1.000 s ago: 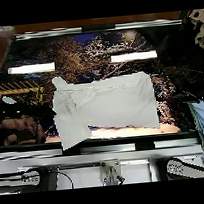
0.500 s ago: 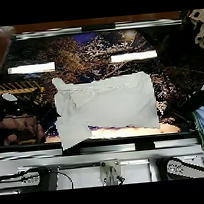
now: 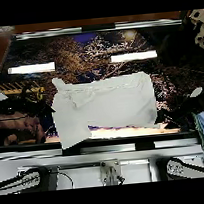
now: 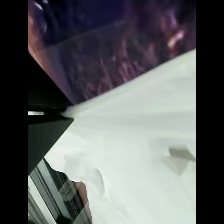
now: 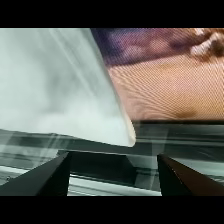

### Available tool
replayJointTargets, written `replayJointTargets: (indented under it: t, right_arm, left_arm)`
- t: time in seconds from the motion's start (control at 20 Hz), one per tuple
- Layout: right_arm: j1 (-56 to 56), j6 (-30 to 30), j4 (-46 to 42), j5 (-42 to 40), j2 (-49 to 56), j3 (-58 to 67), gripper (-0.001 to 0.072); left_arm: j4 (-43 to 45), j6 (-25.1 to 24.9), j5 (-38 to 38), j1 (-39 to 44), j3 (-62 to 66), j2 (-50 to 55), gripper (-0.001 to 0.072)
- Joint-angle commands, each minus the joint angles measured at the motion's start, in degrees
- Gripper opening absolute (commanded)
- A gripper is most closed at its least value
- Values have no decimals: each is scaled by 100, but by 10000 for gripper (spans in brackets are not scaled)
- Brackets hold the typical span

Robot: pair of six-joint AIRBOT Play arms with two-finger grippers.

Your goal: Fold the shirts.

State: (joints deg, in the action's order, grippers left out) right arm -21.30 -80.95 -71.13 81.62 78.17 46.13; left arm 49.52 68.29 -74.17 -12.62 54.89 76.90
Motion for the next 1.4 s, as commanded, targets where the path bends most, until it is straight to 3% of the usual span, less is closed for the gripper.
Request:
replayJointTargets:
  t: [0.0, 0.4, 0.55, 0.6, 0.65, 0.75, 0.85, 1.1, 1.2, 1.35]
  right_arm:
    - [44, -50, 142, -260, 0, -31, 665]
    - [46, -205, 551, -682, 295, -295, 651]
    - [46, -76, 673, -719, 295, -404, 449]
    - [46, 94, 907, -704, 295, -404, 222]
    - [46, 376, 1272, -667, 267, -404, 71]
    - [46, 1320, 2022, -612, 28, -313, 69]
    - [46, 1655, 2251, -575, -501, 118, 69]
    - [42, 1777, 2192, -855, -2146, 2553, 69]
    - [42, 1639, 2044, -1523, -2769, 3613, 69]
    - [42, 1517, 1631, -2876, -3626, 4649, 69]
  left_arm:
    - [-13, -13, -11, 2, 7, -278, 30]
    - [-13, -13, -2, 2, 9, -570, 30]
    - [-13, -15, -2, 2, 90, -597, 30]
    - [-11, -15, 0, 2, 168, -597, 30]
    - [-11, -17, 0, 2, 302, -599, 30]
    - [-11, -15, -2, 2, 713, -608, 30]
    - [-11, -37, -2, 15, 1309, -704, 29]
    - [-85, 4, 72, 26, 3373, -1344, 29]
    - [-588, 33, 496, 20, 4190, -1738, 30]
    - [-645, 31, 1506, -26, 5084, -2470, 30]
